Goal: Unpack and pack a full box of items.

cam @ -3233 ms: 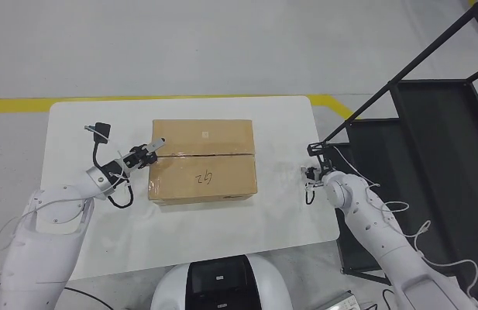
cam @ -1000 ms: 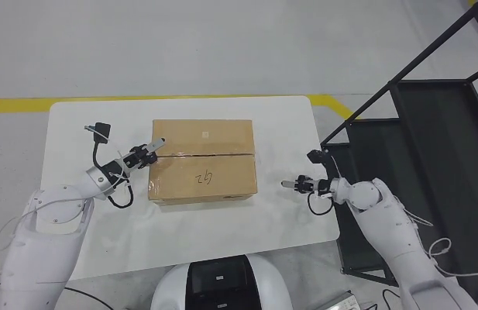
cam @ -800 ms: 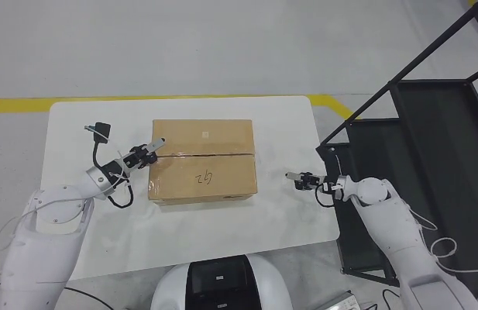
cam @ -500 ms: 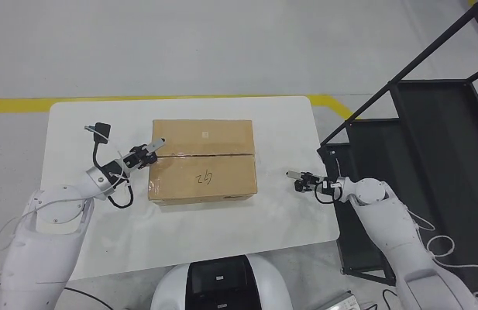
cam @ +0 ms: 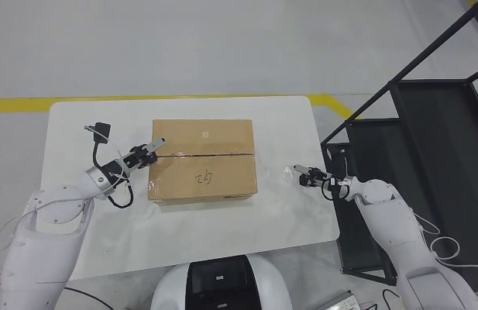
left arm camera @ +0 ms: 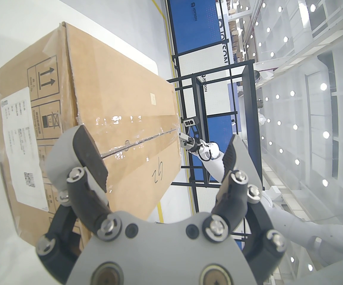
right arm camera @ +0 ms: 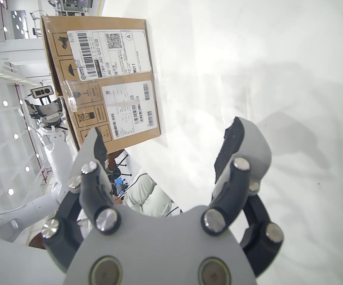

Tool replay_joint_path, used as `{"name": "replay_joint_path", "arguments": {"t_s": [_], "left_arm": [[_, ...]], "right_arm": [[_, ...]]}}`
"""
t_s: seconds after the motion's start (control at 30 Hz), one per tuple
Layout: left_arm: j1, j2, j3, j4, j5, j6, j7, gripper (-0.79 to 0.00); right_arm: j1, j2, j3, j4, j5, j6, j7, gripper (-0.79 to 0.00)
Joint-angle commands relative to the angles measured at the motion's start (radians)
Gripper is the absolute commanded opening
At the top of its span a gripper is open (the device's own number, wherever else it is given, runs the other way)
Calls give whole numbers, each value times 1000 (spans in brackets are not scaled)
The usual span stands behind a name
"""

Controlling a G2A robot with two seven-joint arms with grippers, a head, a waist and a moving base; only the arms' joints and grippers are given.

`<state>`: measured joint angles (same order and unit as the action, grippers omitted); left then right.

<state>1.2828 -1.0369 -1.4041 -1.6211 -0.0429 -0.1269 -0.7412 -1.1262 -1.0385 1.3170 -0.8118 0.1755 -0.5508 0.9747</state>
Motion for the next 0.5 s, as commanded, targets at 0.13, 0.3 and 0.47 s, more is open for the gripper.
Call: {"name": "replay_joint_path", "arguments": {"t_s": [0.13,0.3,0.47], "left_arm": [[0,0,0,0,0,0,0,0],[0,0,0,0,0,0,0,0],[0,0,0,0,0,0,0,0]], "right_arm": [[4,-4,-23,2,-35,36,-22,-52],[33,-10,-61,9,-148,44,-114,-154],[48,-15,-90,17,-249,78,-197,-256]]}}
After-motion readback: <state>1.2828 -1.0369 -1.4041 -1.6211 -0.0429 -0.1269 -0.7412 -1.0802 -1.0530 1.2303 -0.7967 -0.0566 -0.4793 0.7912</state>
